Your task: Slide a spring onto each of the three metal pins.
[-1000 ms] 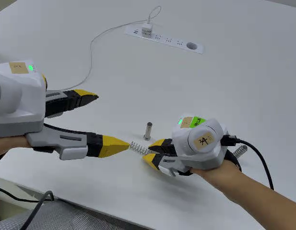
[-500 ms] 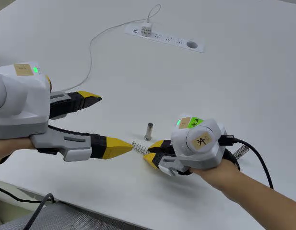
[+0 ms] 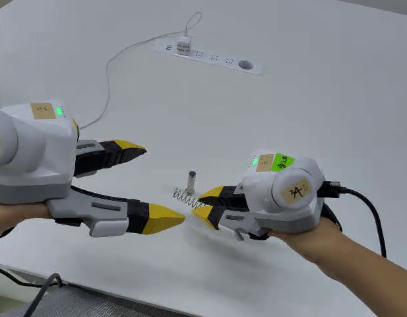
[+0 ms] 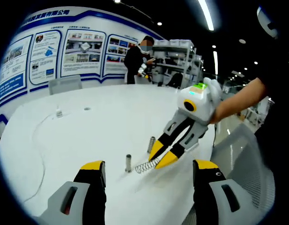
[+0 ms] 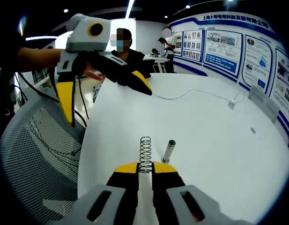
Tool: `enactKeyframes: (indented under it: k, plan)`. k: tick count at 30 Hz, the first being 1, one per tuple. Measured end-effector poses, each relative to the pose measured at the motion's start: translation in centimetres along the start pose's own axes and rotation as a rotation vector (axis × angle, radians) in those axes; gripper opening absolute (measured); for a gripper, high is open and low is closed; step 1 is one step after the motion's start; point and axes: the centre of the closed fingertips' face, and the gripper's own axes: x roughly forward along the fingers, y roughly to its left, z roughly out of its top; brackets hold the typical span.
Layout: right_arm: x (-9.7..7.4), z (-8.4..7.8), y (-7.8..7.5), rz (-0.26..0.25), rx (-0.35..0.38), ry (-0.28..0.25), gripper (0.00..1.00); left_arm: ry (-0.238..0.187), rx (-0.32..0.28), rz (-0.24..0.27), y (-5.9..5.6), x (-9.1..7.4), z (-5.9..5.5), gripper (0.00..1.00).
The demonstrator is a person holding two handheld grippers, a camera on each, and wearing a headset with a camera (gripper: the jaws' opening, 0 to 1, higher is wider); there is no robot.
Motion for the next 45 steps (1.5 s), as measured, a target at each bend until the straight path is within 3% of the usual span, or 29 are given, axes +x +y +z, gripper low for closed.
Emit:
enactKeyframes:
  k: [5,8,14,21,29,34,45]
  plan:
    - [-2.4,1.1,-0.3,-0.010,-0.068,-0.015,0.11,0.016,0.021,-0.051,-1.6,0.9,-0.2,0.74]
    - [-3.8,1.4,-1.2,-0.074,-0.168,0.024,0.11,0.022,0.036,-0.077,-2.4,1.3,-0.1,0.72]
    - [-5.6,3.0,0.1,-0.037,-0.183,-0.029,0.11,0.024,0.070,-0.118,-3.9,1.7,0.1,0.68]
    - [-6.4,3.7,1.8,0.013,-0.233,-0.050,0.11,0.003,0.096,-0.158,-5.0,2.0,0.6,0.59]
    - [-6.9,3.3,3.4,0.059,-0.296,-0.032,0.11,-0.001,0.116,-0.221,-6.5,2.2,0.8,0.44]
    - [-7.1,3.2,4.1,0.080,-0.324,-0.021,0.11,-0.001,0.125,-0.258,-7.3,2.1,0.8,0.30]
    - [-7.3,2.9,5.1,0.102,-0.337,-0.013,0.11,0.021,0.162,-0.275,-7.6,1.9,0.6,0.19]
